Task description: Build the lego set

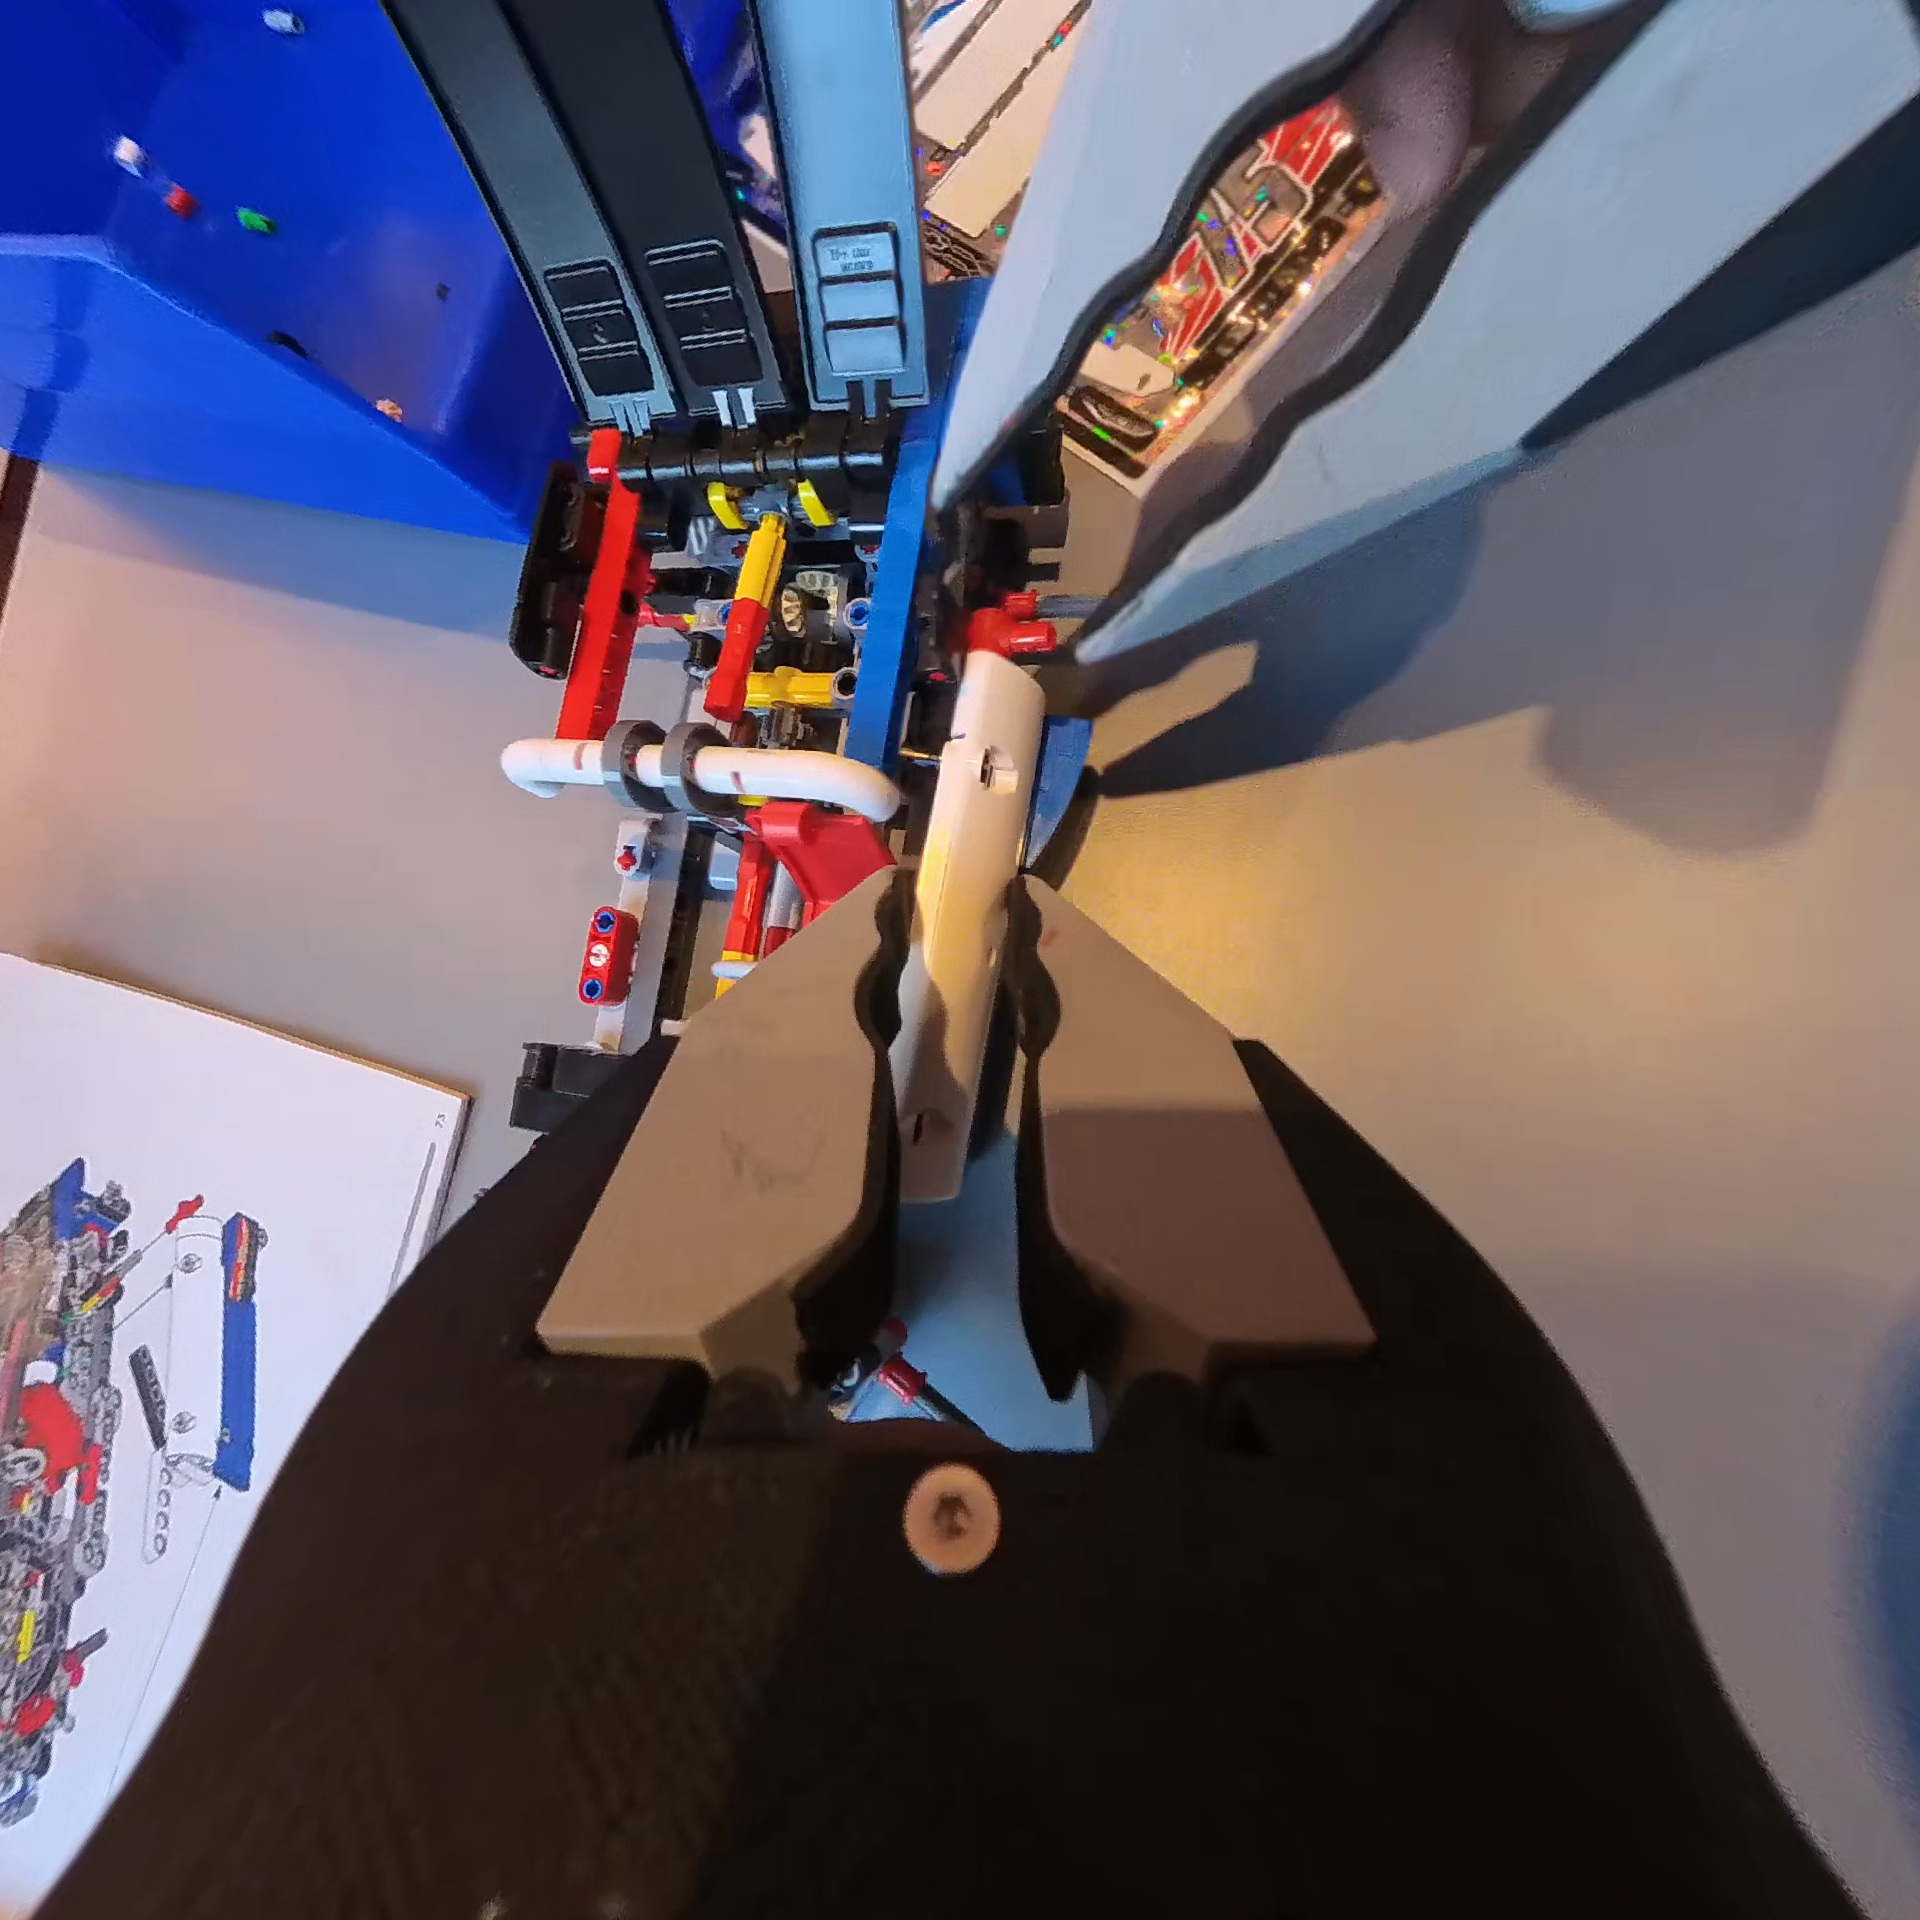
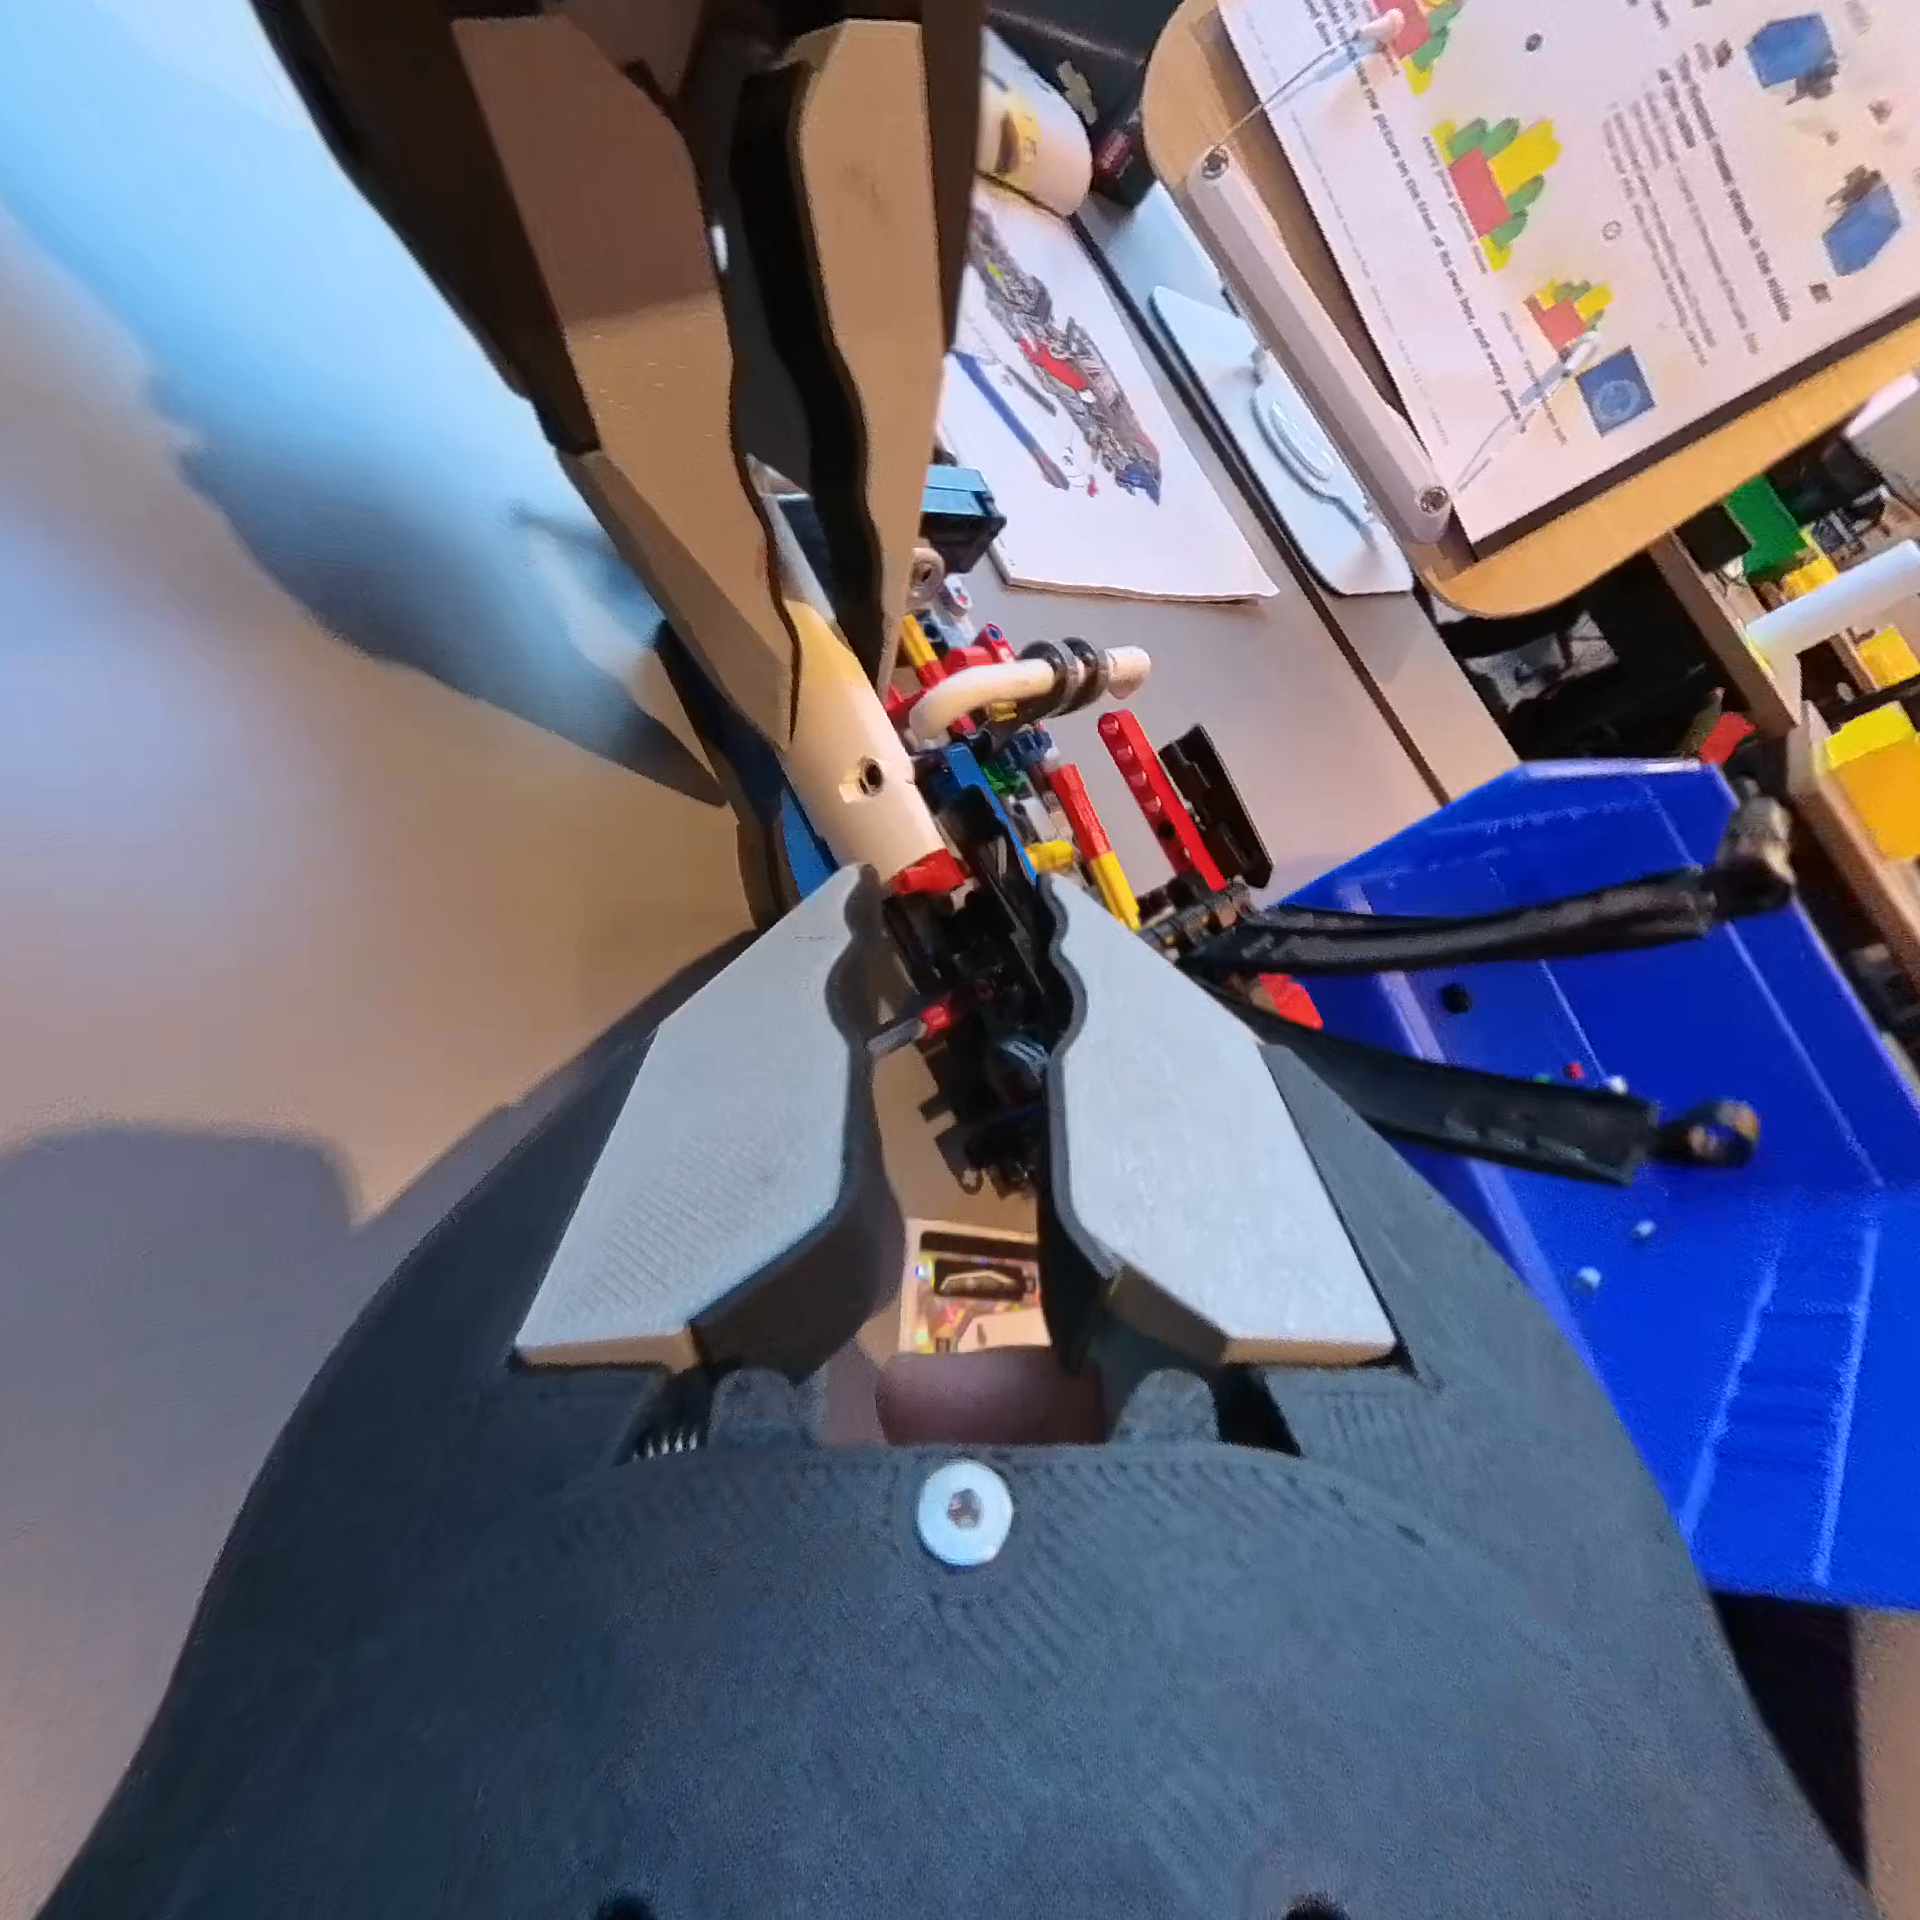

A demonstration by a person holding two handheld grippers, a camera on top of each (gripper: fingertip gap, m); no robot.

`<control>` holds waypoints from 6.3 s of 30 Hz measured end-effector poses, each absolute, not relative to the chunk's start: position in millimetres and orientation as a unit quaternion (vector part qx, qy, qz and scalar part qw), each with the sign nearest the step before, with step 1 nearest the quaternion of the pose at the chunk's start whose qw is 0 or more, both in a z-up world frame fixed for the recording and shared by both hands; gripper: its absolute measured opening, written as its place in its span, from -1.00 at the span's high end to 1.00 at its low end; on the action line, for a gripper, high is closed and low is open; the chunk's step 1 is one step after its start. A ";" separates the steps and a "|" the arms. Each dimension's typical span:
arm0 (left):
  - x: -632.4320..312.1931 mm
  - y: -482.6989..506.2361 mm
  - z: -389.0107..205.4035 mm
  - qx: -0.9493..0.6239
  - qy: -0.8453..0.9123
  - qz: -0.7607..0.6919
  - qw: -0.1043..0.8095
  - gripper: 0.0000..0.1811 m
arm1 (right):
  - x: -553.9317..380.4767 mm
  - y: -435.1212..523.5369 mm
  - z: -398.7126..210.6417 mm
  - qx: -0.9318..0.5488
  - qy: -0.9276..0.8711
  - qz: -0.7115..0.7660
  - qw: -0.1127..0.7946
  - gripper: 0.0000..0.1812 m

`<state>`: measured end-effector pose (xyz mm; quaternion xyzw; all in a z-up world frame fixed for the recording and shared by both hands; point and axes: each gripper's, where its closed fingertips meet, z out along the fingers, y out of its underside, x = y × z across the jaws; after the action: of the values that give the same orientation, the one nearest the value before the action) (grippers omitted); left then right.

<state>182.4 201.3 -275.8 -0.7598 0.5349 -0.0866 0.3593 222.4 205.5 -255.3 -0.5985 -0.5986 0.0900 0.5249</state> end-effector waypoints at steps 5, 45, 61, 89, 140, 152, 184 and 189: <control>181.3 198.4 -275.3 -0.754 0.535 -0.083 0.373 0.83 | 229.5 194.2 -262.6 -0.659 -0.553 0.185 0.475 0.85; 180.0 193.6 -274.3 -0.745 0.539 -0.111 0.378 0.87 | 212.9 186.2 -267.2 -0.752 -0.317 0.514 0.262 1.00; 180.0 192.4 -272.8 -0.749 0.530 -0.139 0.373 0.88 | 223.1 181.4 -258.7 -0.733 -0.348 0.501 0.302 0.77; 182.0 193.8 -272.1 -0.774 0.512 -0.182 0.326 0.89 | 197.5 195.2 -250.9 -0.623 -0.691 0.125 0.344 0.77; 181.3 191.8 -275.0 -0.798 0.501 -0.218 0.255 0.90 | 217.2 190.2 -249.1 -0.622 -0.669 0.128 0.386 0.86; 185.1 178.2 -276.2 -0.773 0.542 -0.220 0.245 0.94 | 218.6 193.2 -269.7 -0.597 -0.695 0.023 0.401 0.70; 183.9 175.1 -275.2 -0.776 0.526 -0.264 0.225 0.95 | 217.1 182.6 -266.9 -0.602 -0.715 0.091 0.343 0.73; 183.7 172.1 -271.9 -0.780 0.506 -0.305 0.207 0.95 | 212.4 177.5 -257.4 -0.595 -0.704 0.087 0.377 0.63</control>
<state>183.7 172.1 -271.9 -0.7802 0.5056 -0.3047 0.2067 212.4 177.5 -257.4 -0.5951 -0.7041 0.0872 0.3775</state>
